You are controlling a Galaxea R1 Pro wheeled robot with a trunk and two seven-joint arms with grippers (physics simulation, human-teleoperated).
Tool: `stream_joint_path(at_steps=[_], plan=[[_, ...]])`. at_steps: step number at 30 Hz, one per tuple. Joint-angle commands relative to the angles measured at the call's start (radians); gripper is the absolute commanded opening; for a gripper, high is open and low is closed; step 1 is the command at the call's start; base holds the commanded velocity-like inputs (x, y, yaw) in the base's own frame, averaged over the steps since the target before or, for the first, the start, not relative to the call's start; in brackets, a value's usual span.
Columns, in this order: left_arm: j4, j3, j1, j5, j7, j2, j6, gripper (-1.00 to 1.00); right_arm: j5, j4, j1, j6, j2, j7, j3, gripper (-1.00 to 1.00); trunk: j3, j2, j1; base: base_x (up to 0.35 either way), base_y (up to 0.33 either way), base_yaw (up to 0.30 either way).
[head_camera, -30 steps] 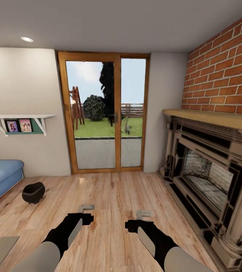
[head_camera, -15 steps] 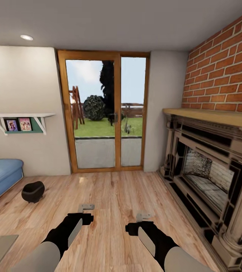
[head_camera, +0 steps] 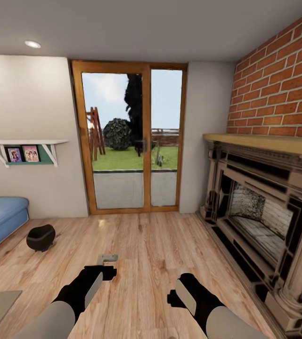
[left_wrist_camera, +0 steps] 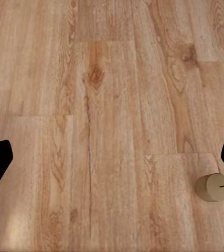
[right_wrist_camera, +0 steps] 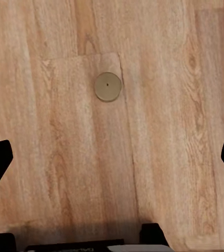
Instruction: Place each of the two pumpkins and all three candles from the living room inside a cabinet in the living room (use any cabinet), then make sure every cabinet is closed, and position the cauldron so it is next to a table in the living room.
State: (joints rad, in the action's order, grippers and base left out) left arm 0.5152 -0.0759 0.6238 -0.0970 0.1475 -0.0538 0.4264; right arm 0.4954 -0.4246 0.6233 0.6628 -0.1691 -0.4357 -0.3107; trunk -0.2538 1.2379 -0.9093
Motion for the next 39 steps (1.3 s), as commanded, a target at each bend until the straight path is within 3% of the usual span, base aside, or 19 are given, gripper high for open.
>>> stream_joint_path(at_steps=[1,14,18,23,39], plan=[[0.002,-0.007,0.001,-0.01,0.009,0.001,0.005,1.0,0.011,-0.001,0.001,0.003,0.001,-0.011,-0.008,1.0,-0.005,0.008,-0.004,0.0,0.0,0.0],[0.022,-0.006,-0.003,-0.012,0.003,0.002,0.006,1.0,0.009,0.004,0.001,-0.002,-0.002,-0.018,-0.015,1.0,-0.045,0.099,-0.054,0.0,0.0,0.0],[0.061,-0.006,-0.019,-0.052,0.004,0.002,0.008,1.0,0.009,0.004,0.001,-0.003,-0.003,-0.017,-0.016,1.0,-0.058,0.127,-0.069,0.0,0.0,0.0],[0.119,-0.007,-0.052,-0.073,0.006,0.002,0.015,1.0,0.009,0.004,0.001,-0.003,-0.003,-0.018,-0.018,1.0,-0.074,0.162,-0.088,0.0,0.0,0.0],[0.143,-0.007,-0.06,-0.077,0.006,0.002,0.018,1.0,0.006,0.025,0.001,-0.005,-0.003,-0.017,-0.02,1.0,-0.124,0.274,-0.15,0.0,0.0,0.0]])
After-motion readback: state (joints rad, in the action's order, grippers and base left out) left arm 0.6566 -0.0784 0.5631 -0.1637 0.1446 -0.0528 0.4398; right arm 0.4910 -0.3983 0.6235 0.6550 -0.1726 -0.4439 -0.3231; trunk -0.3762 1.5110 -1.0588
